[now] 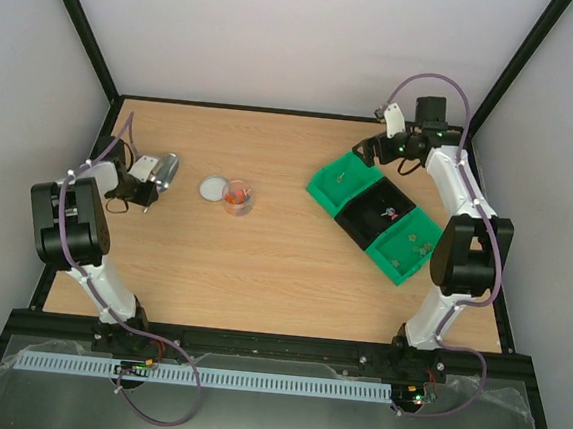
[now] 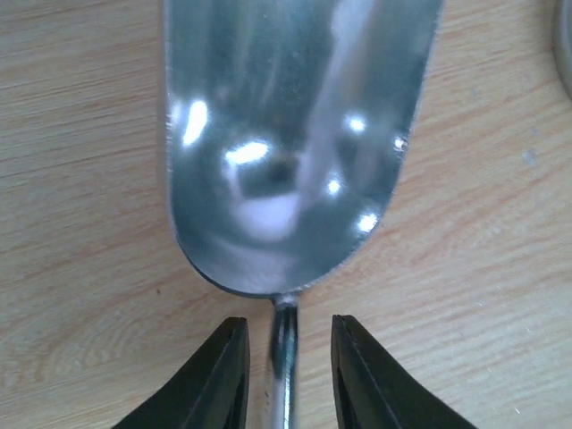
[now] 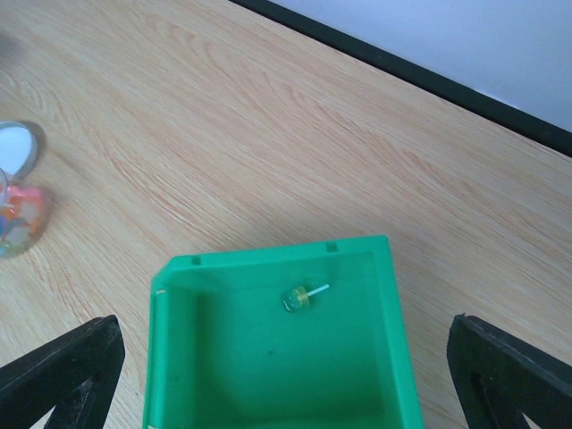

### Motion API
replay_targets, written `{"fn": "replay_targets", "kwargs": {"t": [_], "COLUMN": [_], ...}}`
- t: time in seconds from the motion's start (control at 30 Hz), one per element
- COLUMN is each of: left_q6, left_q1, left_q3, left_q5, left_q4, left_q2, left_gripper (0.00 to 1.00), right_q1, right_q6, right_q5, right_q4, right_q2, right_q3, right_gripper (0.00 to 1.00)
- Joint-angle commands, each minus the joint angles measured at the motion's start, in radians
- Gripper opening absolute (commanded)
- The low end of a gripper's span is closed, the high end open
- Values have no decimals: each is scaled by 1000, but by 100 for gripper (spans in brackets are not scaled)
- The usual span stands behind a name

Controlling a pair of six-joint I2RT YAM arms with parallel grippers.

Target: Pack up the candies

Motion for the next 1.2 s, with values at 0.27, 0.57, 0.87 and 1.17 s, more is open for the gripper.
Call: {"fn": "replay_targets", "kwargs": {"t": [0.27, 0.57, 0.87, 1.17], "left_q6": [-3, -126, -122, -109], "left_q1": [-164, -318, -355, -402], "left_q3": [210, 324, 386, 421], "left_q5": [86, -25, -171, -179], "left_q4": [-112, -53, -57, -39], "left_q2": [-37, 176, 295, 363], "left_gripper": [44, 44, 39, 15], "right_q1": [116, 188, 194, 194], "right_q6": [88, 76, 93, 88], "right_q5": [-80, -75, -64, -11], "right_q4": [10, 51, 46, 41], "right_q2": [85, 91, 96, 101], "right_q3": [96, 88, 76, 67], "right_gripper": [97, 93, 92, 92]}}
